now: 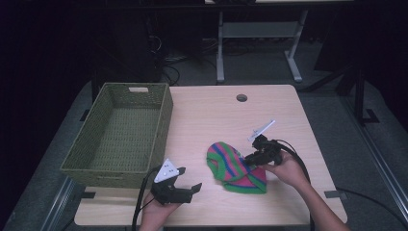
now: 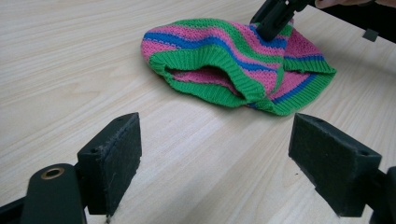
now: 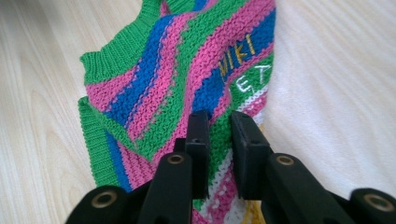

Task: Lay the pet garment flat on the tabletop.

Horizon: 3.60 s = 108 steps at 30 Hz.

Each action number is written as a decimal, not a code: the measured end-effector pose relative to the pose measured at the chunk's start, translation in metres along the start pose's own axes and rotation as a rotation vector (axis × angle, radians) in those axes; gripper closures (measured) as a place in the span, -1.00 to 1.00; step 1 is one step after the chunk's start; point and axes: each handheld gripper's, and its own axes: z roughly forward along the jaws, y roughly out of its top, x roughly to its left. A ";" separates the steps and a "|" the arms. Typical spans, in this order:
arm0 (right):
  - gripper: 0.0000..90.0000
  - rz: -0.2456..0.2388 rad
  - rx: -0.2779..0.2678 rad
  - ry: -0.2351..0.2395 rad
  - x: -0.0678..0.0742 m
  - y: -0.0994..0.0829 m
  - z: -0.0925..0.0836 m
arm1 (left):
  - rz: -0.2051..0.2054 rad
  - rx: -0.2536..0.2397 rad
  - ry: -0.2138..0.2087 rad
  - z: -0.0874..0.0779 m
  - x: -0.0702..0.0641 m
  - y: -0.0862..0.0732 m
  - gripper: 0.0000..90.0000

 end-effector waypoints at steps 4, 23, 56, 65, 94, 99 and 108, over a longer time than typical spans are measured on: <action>0.76 0.002 0.003 0.033 0.004 0.002 0.002 | 0.000 -0.001 -0.001 0.000 0.000 0.000 -0.63; 0.63 0.009 -0.001 0.095 0.003 -0.007 0.006 | -0.002 -0.002 -0.004 0.001 -0.001 0.000 -0.63; 0.23 -0.221 -0.010 0.148 0.069 0.040 0.020 | 0.003 -0.005 0.000 -0.002 0.001 0.000 -0.63; 0.18 -0.223 0.046 0.127 0.071 0.041 0.041 | -0.007 -0.006 -0.002 -0.002 0.001 0.000 -0.63; 0.83 -0.273 0.039 0.000 0.076 0.036 0.049 | -0.010 -0.002 -0.010 0.000 0.000 0.000 -0.63; 0.86 -0.275 0.004 0.006 0.079 0.038 0.037 | -0.007 -0.004 -0.020 0.000 -0.002 0.001 -0.62; 0.87 -0.282 -0.082 0.014 0.076 0.038 0.000 | 0.003 -0.019 -0.037 -0.001 -0.005 0.005 -0.56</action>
